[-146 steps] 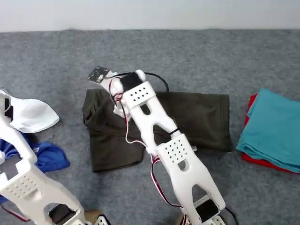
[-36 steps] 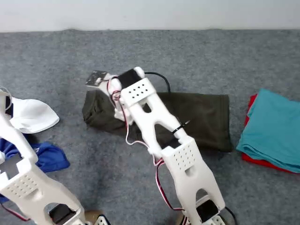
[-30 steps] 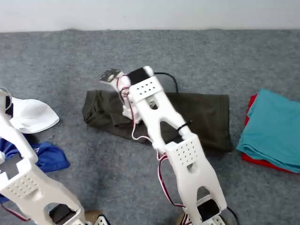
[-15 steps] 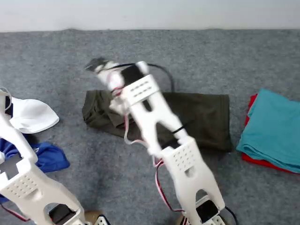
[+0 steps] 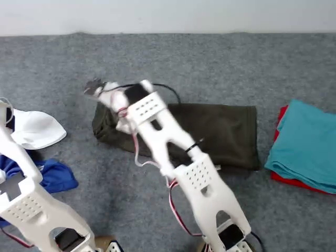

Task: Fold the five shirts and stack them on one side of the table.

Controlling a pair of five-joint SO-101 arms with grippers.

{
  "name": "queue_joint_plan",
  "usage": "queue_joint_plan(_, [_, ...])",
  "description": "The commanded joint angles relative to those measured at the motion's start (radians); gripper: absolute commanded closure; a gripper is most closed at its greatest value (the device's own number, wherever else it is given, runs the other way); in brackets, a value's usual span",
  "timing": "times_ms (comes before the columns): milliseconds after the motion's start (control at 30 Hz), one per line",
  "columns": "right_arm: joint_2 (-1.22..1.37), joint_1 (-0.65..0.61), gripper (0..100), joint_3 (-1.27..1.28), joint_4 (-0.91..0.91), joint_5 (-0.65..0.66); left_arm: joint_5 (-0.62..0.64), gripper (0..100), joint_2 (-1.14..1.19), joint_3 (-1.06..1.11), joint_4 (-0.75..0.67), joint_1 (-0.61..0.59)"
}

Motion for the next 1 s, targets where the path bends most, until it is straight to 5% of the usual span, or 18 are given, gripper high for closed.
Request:
queue_joint_plan(0, [-0.01,0.077,98.8,-0.009,-0.102,0.02,-0.005,99,-0.058,-0.004,-0.015,0.003])
queue_joint_plan(400, [-0.044,-0.042,98.7,-0.192,0.182,0.015,-0.005,99,-0.058,-0.004,-0.015,0.005])
queue_joint_plan(700, [0.122,0.027,98.8,-0.153,0.159,0.015,-0.003,99,-0.061,-0.004,-0.008,-0.002])
queue_joint_plan(967, [0.137,-0.033,98.8,-0.414,0.225,0.015,-0.002,99,-0.068,-0.005,0.026,0.0])
